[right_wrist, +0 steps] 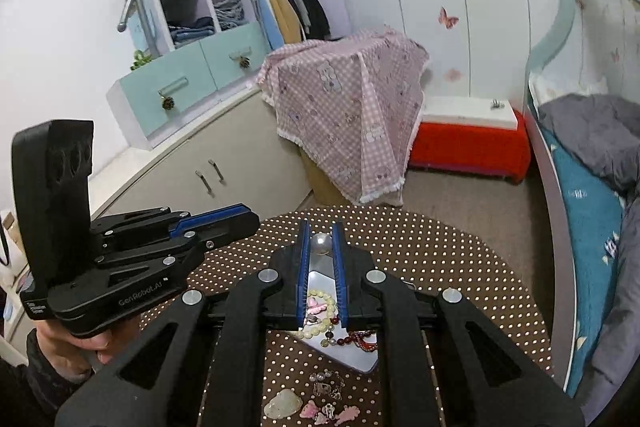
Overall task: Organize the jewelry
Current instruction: 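Carry the held charms over the metal box and open both tools to drop them, then move both open tools back toward the remaining charms and jade pendant, then grasp the pale jade pendant with the left tool while the right tool grasps a silver charm, then lift the jade pendant and silver charm over the metal box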
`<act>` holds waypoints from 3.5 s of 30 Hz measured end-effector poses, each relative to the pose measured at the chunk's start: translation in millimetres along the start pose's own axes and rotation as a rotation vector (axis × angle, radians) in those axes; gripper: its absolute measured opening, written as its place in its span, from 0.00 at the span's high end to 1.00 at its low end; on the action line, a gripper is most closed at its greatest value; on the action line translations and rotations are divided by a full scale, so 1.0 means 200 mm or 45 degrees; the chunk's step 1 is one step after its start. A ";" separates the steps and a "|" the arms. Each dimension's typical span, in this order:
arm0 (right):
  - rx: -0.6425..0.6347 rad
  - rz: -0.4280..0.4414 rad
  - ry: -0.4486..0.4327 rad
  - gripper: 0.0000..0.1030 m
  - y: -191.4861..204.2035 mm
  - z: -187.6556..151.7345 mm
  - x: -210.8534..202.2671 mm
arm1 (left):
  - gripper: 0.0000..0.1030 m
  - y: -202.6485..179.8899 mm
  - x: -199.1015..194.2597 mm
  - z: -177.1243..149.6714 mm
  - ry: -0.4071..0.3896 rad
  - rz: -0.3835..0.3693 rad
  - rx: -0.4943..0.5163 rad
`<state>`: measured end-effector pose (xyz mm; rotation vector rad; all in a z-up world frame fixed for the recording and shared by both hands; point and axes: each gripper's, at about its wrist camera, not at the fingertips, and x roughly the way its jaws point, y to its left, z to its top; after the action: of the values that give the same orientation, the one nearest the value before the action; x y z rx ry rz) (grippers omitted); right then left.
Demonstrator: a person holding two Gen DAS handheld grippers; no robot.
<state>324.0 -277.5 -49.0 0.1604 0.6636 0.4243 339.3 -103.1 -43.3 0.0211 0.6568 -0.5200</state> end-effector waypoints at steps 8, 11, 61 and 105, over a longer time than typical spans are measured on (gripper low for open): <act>0.172 -0.102 -0.089 0.11 -0.13 -0.01 -0.08 | 0.06 0.13 -0.10 -0.02 -0.110 0.165 -0.118; 0.183 -0.121 -0.116 0.08 -0.14 -0.01 -0.12 | 0.06 0.14 -0.14 -0.03 -0.133 0.205 -0.112; 0.229 -0.211 0.103 0.08 -0.15 -0.67 -0.17 | 0.06 -0.20 -0.03 -0.77 0.179 0.127 0.052; -0.104 0.002 0.137 0.90 0.11 -0.50 -0.03 | 0.71 0.02 -0.07 -0.76 0.190 0.069 -0.092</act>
<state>250.0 -258.7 -118.4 0.0606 0.7506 0.4631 243.8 -66.0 -156.0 0.0099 0.8182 -0.4447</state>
